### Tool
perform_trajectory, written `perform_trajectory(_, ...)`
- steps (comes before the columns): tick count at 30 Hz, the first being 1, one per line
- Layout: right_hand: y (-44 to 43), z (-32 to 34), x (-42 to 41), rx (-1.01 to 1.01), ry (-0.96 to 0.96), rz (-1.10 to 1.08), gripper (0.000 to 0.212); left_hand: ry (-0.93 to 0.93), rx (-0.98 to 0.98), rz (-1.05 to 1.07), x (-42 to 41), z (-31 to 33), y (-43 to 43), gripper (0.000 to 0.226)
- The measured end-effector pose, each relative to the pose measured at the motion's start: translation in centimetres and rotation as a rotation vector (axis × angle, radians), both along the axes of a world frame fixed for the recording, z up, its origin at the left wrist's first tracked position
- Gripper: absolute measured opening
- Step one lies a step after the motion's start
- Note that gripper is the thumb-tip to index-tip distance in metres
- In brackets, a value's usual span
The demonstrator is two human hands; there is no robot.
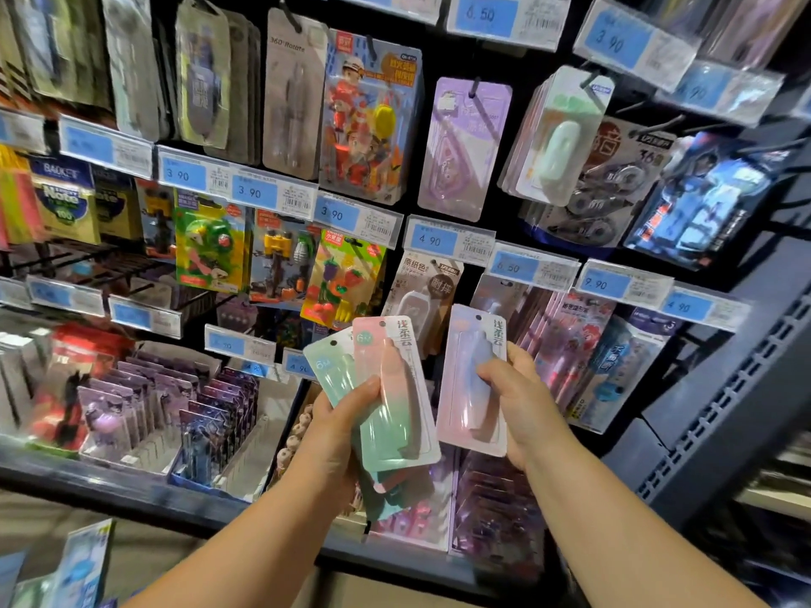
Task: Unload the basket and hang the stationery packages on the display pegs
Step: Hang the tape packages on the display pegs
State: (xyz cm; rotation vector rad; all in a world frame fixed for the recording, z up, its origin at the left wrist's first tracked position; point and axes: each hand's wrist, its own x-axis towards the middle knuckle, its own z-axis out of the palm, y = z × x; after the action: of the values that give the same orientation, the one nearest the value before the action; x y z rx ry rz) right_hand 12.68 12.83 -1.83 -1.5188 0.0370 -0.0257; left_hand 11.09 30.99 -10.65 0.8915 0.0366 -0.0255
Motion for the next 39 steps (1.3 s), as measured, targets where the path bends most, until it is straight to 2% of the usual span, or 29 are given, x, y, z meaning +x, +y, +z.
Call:
perform_trajectory(7, -1.9, -0.6, 1.3, -0.068, -0.119, -0.172, 0.042, -0.02, 0.022, -0.019, 0.5, -0.2, -0.4, 0.087)
perform_trajectory(21, -2.3, -1.8, 4.3, -0.039, -0.239, -0.24, 0.039, -0.044, 0.064, -0.08, 0.8, -0.4, -0.9, 0.086)
perform_trajectory(27, -1.5, -1.7, 4.6, -0.27, -0.163, -0.394, 0.052, -0.023, 0.068, -0.065, 0.5, 0.1, -1.0, 0.088)
perform_trajectory(30, -0.8, -1.7, 3.5, -0.452, -0.287, -0.466, 0.03, 0.028, 0.049, -0.025, 0.4, 0.3, -0.9, 0.092)
perform_trajectory(32, 0.1, -1.5, 2.6, -0.487, -0.342, -0.301, 0.019, 0.06, 0.033, 0.006, 0.3, 0.3, -0.8, 0.086)
perform_trajectory(34, 1.2, -1.4, 1.5, -0.429, -0.256, -0.037, 0.029, 0.069, 0.029, 0.043, 0.2, 0.4, -0.8, 0.077)
perform_trajectory(36, 2.3, -1.4, 0.4, -0.403, -0.154, 0.184, 0.039, 0.058, 0.047, 0.073, 0.3, 0.5, -0.9, 0.08)
perform_trajectory(39, 2.9, -1.9, -0.4, -0.377, -0.058, 0.302, 0.05, 0.035, 0.069, 0.091, 0.2, 0.7, -1.0, 0.088)
